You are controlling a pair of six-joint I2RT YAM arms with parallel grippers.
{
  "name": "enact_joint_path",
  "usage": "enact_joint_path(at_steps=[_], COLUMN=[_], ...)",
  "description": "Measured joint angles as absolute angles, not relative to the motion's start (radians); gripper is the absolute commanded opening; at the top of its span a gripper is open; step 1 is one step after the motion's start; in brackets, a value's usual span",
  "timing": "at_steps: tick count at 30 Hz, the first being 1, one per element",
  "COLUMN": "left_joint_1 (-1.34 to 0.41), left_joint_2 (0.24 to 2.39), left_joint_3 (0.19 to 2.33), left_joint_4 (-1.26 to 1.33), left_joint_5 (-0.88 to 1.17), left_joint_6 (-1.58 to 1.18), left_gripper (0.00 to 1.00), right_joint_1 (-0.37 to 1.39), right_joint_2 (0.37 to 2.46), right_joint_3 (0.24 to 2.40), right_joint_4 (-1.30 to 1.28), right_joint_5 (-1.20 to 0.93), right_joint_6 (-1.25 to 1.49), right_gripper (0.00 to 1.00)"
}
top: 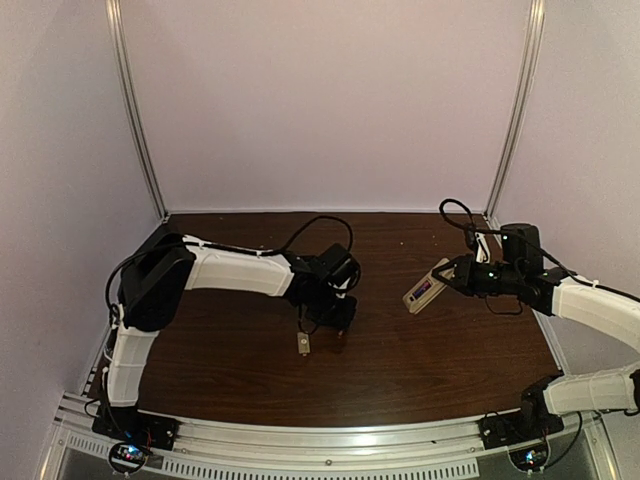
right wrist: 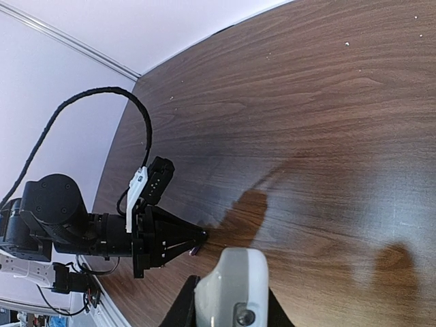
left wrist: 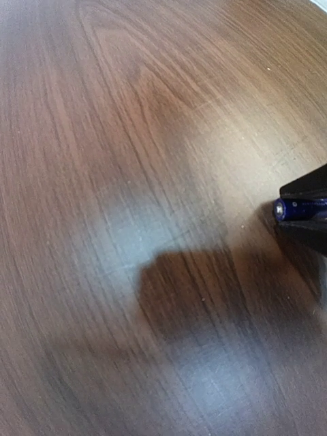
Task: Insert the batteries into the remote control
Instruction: Pick up the battery from the center of the board, then place the battery in the battery compartment.
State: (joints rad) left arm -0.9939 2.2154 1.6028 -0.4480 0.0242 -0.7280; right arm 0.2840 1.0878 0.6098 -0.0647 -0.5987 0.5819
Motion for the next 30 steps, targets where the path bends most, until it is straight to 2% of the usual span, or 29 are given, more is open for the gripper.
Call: enact_joint_path(at_steps=[3, 10, 16, 23, 30], left_joint_1=[-0.997, -1.005, -1.005, -1.005, -1.032], left_joint_2=[2.216, 2.205, 2.020, 1.657, 1.584], left_joint_3=[1.611, 1.602, 1.380, 1.181, 1.118], left_joint_4=[-0.467, -0.484, -0.395, -0.042, 0.228], left_joint_5=[0.001, -0.041, -0.013, 0.071, 0.186], left_joint_6=[-0.695, -0.612, -0.500, -0.345, -0.247], left_gripper=[0.00, 0.00, 0.00, 0.00, 0.00], right_joint_1=[0.284, 0.283, 0.292, 0.395, 0.524], right_joint_2=[1.088, 1.088, 1.088, 1.131, 1.187], right_joint_3=[0.610, 0.609, 0.574, 0.550, 0.551], right_joint_4=[-0.065, -0.062, 0.011, 0.139, 0.263], right_joint_5=[-0.600, -0.633, -0.700, -0.722, -0.722], right_joint_6=[0.580, 0.575, 0.616, 0.708, 0.792], right_gripper=[0.00, 0.00, 0.00, 0.00, 0.00])
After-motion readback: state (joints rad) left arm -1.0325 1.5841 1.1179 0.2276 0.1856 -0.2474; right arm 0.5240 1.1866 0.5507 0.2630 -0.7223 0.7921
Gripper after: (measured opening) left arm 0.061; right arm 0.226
